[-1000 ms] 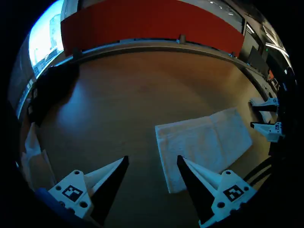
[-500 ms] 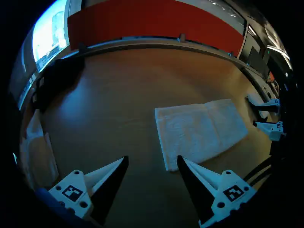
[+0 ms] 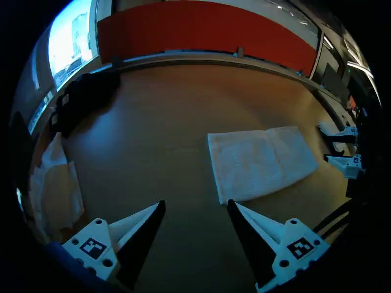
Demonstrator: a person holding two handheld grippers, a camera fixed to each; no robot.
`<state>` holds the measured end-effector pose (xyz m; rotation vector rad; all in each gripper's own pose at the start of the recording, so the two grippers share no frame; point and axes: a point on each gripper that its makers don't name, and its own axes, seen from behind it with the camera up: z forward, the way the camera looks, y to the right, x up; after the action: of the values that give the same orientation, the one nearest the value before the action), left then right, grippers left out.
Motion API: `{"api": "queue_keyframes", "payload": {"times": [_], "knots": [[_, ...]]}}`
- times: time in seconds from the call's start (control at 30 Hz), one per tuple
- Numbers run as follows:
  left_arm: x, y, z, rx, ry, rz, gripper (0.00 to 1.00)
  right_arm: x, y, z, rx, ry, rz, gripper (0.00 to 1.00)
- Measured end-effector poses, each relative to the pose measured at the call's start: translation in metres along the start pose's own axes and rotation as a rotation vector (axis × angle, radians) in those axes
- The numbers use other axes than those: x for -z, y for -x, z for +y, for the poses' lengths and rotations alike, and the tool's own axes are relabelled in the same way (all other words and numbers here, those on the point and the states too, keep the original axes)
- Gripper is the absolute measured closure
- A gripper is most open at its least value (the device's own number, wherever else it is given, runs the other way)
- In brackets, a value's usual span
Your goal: Fold towel
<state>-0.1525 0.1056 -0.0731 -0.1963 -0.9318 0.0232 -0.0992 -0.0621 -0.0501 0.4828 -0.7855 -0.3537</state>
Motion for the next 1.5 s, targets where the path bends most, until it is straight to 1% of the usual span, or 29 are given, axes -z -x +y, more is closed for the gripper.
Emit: {"api": "queue_keyframes", "payload": {"times": [0.17, 0.3, 0.57, 0.7, 0.83, 0.97, 1.1, 1.27, 1.5], "knots": [[0.015, 0.010, -0.008, 0.024, -0.020, 0.008, 0.06, -0.002, 0.003, -0.004, 0.022, -0.022, -0.007, 0.04], [0.024, 0.017, -0.014, 0.043, -0.034, 0.008, 0.06, -0.005, 0.003, -0.006, 0.036, -0.037, -0.011, 0.04], [0.036, 0.025, -0.021, 0.067, -0.055, 0.009, 0.06, -0.011, 0.007, -0.009, 0.050, -0.062, -0.018, 0.04], [0.041, 0.030, -0.025, 0.070, -0.068, 0.005, 0.06, -0.015, 0.019, -0.012, 0.054, -0.079, -0.041, 0.05], [0.044, 0.036, -0.028, 0.075, -0.078, 0.000, 0.06, -0.019, 0.031, -0.016, 0.054, -0.105, -0.064, 0.09], [0.047, 0.043, -0.029, 0.086, -0.084, -0.007, 0.06, -0.022, 0.041, -0.018, 0.045, -0.127, -0.088, 0.27], [0.048, 0.047, -0.030, 0.096, -0.088, -0.011, 0.06, -0.024, 0.044, -0.019, 0.032, -0.146, -0.099, 0.39], [0.049, 0.050, -0.029, 0.102, -0.087, -0.013, 0.06, -0.023, 0.045, -0.022, 0.023, -0.178, -0.105, 0.50], [0.049, 0.047, -0.027, 0.102, -0.087, -0.008, 0.06, -0.024, 0.051, -0.027, 0.037, -0.212, -0.127, 0.70]]}}
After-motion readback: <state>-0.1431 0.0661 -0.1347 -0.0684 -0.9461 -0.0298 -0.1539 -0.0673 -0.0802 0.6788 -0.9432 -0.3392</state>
